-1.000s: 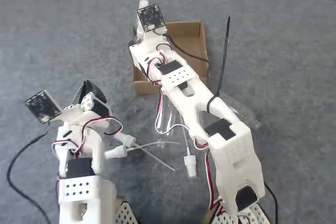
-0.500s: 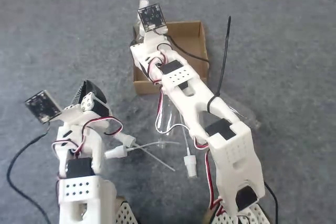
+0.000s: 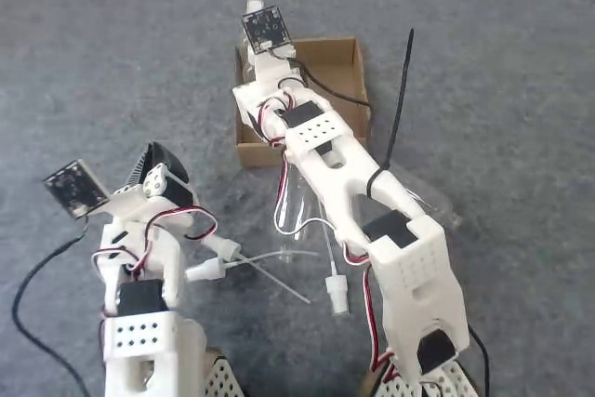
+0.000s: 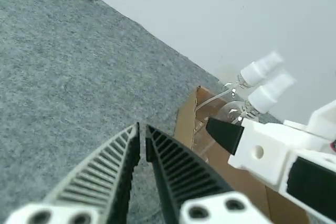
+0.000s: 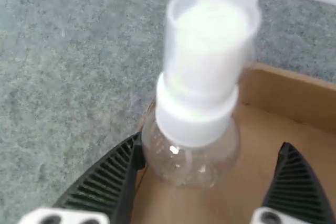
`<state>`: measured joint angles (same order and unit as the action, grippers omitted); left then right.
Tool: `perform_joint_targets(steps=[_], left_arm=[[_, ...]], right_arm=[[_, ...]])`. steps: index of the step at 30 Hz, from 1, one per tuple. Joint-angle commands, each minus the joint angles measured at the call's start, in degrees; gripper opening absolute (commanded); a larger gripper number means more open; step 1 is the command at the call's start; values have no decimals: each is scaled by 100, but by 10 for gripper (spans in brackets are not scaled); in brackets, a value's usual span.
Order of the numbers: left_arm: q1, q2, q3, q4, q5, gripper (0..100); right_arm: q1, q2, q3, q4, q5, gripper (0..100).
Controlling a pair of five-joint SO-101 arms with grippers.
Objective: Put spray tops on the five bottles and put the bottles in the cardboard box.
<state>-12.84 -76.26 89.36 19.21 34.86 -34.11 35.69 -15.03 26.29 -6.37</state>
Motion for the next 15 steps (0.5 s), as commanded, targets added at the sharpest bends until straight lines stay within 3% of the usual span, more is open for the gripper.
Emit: perform_joint_targets(steps=[1,15], left_arm=[[0,-105,-84,-185,70,13],[-26,-105,-84,-202,70,13]], right_arm=[[-145,-576,-369,365,9,331],[-171,-1235,-369,1877,18,332]])
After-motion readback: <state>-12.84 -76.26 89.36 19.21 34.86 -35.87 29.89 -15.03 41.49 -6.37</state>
